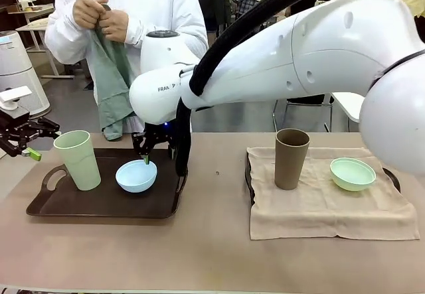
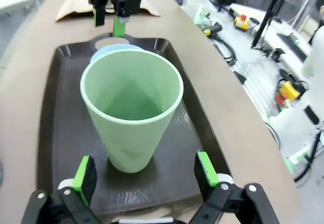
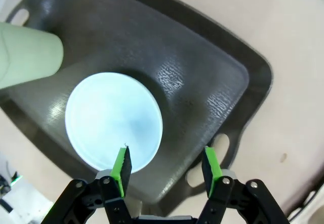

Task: Set up a tray with a mat and arrange the tableware.
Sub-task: Pick up the Picnic Bowl and Reusable plastic cup from the Handle tray in front of the human's position and hold them in the air.

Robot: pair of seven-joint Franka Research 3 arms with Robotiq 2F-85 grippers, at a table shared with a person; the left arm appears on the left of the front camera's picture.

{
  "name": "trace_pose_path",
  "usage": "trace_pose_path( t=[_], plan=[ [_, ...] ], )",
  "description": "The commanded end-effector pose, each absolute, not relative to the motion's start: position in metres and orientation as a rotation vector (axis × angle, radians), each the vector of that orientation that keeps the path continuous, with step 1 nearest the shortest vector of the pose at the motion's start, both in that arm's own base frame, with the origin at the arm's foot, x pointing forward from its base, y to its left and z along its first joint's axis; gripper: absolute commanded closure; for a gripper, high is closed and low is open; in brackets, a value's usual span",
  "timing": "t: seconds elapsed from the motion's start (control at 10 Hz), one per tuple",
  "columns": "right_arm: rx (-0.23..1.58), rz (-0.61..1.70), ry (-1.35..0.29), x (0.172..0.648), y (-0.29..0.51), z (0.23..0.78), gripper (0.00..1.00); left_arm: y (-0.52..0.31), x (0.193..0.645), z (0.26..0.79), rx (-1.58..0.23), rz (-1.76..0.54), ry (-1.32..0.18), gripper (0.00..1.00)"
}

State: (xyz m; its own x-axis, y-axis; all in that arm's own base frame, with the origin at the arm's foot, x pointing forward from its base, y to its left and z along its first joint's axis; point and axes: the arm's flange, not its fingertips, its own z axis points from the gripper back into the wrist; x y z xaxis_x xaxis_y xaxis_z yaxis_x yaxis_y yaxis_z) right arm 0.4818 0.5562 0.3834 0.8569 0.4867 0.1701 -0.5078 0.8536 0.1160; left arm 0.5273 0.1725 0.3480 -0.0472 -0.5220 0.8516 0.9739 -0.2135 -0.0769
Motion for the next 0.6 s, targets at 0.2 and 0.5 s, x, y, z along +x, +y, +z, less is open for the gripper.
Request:
trace_pose_path(
  t=[0.2, 0.5],
  plan=[
    [0.119, 0.497, -0.158, 0.483, 0.567, 0.361, 0.27, 0.145, 0.521, 0.334, -0.982, -1.495, -0.739, 0.0],
    [0.111, 0.514, -0.141, 0.486, 0.573, 0.349, 0.27, 0.132, 0.518, 0.323, -0.996, -1.488, -0.723, 0.0]
  ],
)
